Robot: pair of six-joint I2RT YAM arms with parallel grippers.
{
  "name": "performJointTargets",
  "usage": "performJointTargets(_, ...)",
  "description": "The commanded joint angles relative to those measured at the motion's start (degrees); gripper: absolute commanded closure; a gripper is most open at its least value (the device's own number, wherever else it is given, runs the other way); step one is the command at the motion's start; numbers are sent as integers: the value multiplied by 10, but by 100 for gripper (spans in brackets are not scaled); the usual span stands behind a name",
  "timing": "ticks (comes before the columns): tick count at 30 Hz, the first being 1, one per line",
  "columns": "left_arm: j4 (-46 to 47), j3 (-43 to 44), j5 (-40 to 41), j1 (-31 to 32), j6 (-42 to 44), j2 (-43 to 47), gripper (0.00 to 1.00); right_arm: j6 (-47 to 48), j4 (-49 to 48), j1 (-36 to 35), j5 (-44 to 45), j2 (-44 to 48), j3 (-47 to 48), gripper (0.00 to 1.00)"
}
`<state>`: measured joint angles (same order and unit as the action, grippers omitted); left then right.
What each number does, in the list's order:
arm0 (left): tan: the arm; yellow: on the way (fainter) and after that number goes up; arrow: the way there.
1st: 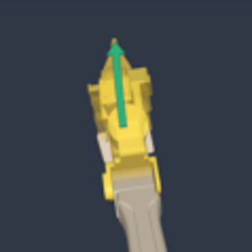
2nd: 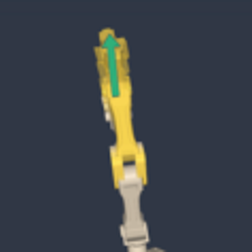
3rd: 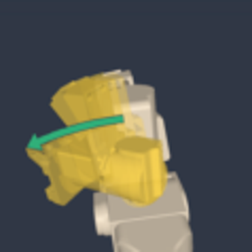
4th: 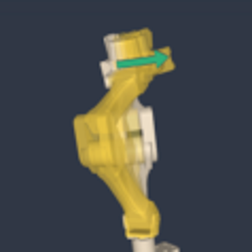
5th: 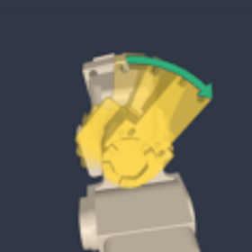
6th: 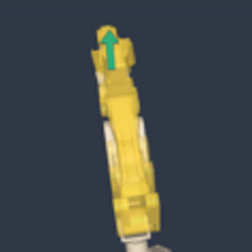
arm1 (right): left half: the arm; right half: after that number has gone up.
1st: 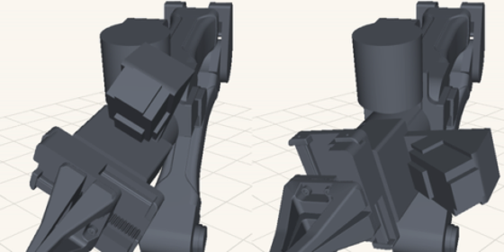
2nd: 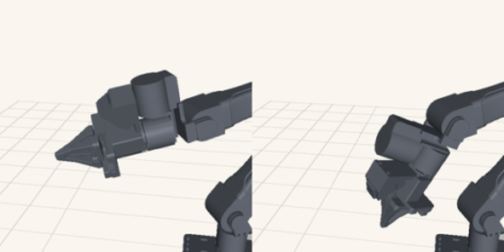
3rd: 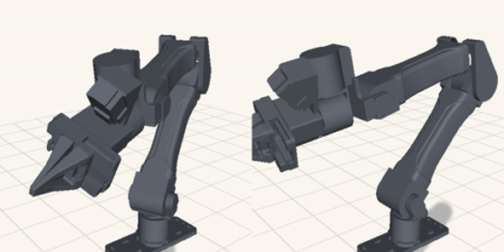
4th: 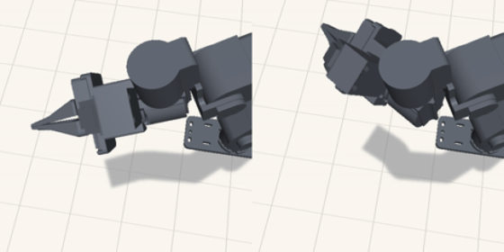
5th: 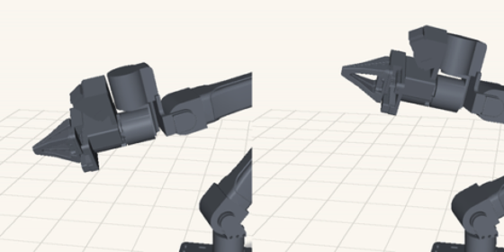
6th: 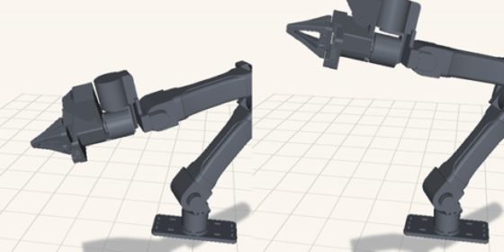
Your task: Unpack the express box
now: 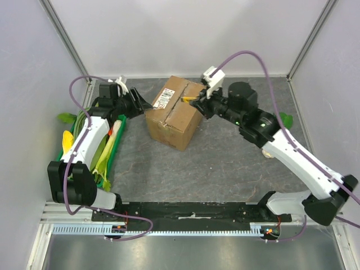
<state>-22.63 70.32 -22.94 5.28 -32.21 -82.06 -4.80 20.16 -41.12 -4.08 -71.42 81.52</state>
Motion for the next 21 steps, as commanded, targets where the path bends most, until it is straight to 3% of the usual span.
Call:
performJointTargets(1,7,-54,-44,1,9,23,37,68,-86,-30,-34,-49,-28,100)
performJointTargets(5,6,-63,-77,1,34,17,36,87,-126,-59,-25,-67,-43,100)
performJointTargets(14,5,-72,-68,1,50,2,35,118,-161,-114,7,-119,-65,100)
performJointTargets(21,-4,-77,-41,1,80,6,41,131,-177,-120,27,-159,-51,100)
